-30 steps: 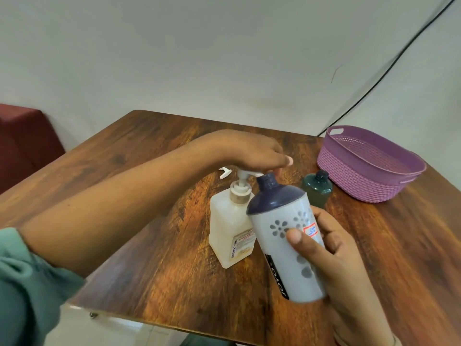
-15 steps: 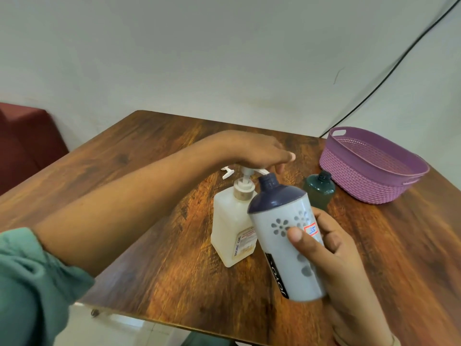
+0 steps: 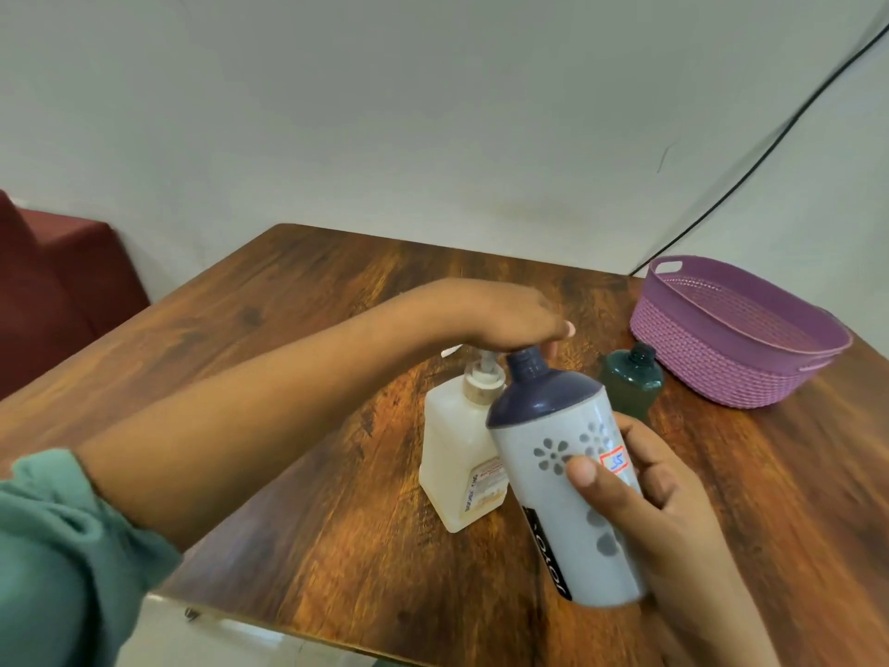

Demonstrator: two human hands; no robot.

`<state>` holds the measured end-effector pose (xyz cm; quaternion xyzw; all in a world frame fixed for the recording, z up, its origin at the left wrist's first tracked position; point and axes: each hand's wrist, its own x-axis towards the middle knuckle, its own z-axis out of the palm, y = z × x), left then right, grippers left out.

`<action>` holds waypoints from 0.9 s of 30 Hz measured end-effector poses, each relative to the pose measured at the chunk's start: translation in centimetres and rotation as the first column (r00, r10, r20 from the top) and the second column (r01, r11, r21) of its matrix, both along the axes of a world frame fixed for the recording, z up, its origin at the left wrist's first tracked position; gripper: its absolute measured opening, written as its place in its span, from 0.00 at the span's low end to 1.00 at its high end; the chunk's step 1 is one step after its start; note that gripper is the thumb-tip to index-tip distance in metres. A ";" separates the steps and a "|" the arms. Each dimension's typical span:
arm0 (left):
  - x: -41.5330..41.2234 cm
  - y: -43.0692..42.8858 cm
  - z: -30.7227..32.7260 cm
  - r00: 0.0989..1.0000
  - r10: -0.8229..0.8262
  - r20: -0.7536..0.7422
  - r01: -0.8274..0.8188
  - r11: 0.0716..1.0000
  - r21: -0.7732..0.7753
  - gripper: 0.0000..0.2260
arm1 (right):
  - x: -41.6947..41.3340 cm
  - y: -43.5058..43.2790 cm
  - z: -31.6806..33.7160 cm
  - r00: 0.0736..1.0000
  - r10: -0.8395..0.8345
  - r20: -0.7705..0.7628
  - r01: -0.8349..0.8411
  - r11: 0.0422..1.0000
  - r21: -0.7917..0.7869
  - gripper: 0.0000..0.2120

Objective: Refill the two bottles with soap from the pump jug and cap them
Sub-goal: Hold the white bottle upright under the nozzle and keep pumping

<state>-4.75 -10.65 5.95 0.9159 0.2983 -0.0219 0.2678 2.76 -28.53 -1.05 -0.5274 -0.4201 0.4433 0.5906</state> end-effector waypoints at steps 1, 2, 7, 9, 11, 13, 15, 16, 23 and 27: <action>0.1 -0.2 -0.5 1.000 -0.002 0.012 0.002 1.000 -0.029 0.19 | 0.0 0.0 -0.1 1.000 -0.007 -0.002 0.007 1.000 -0.001 0.37; 0.2 -0.3 -0.8 1.000 0.002 0.023 -0.001 0.999 -0.041 0.18 | 0.0 0.0 -0.3 1.000 -0.015 -0.001 0.015 1.000 -0.002 0.36; 0.0 -0.2 0.2 0.999 0.026 0.023 -0.026 1.000 0.011 0.18 | 0.0 -0.2 0.0 1.000 -0.023 0.011 0.023 1.000 0.019 0.34; 0.0 -0.1 0.4 1.000 0.022 0.014 -0.023 0.997 0.080 0.18 | 0.1 -0.2 0.2 1.000 -0.022 0.008 0.022 1.000 0.018 0.28; 0.2 -0.1 0.0 0.998 0.031 0.051 -0.034 0.997 0.062 0.19 | 0.2 -0.3 0.1 1.000 -0.021 -0.005 0.021 1.000 0.019 0.24; 0.3 -0.1 -0.6 0.995 0.047 0.093 -0.046 0.999 -0.013 0.19 | 0.2 -0.3 -0.1 0.999 -0.034 -0.014 0.034 0.999 0.015 0.23; 0.2 0.0 -1.1 0.991 0.061 0.116 -0.055 0.997 -0.054 0.17 | 0.2 -0.3 -0.3 0.999 -0.043 -0.021 0.043 0.999 0.009 0.24; 0.2 0.0 -1.2 0.990 0.065 0.129 -0.056 0.996 -0.069 0.17 | 0.3 -0.3 -0.4 0.999 -0.042 -0.024 0.042 0.999 0.009 0.24; 0.3 -0.2 0.3 0.997 0.042 0.070 -0.043 0.999 0.006 0.19 | 0.5 -0.3 -0.2 0.998 -0.036 -0.060 0.038 0.998 0.040 0.23; 0.3 -0.4 -1.1 0.994 0.053 0.091 -0.044 0.994 -0.102 0.17 | 0.5 -0.1 -0.7 0.998 -0.046 -0.052 0.048 0.999 0.024 0.24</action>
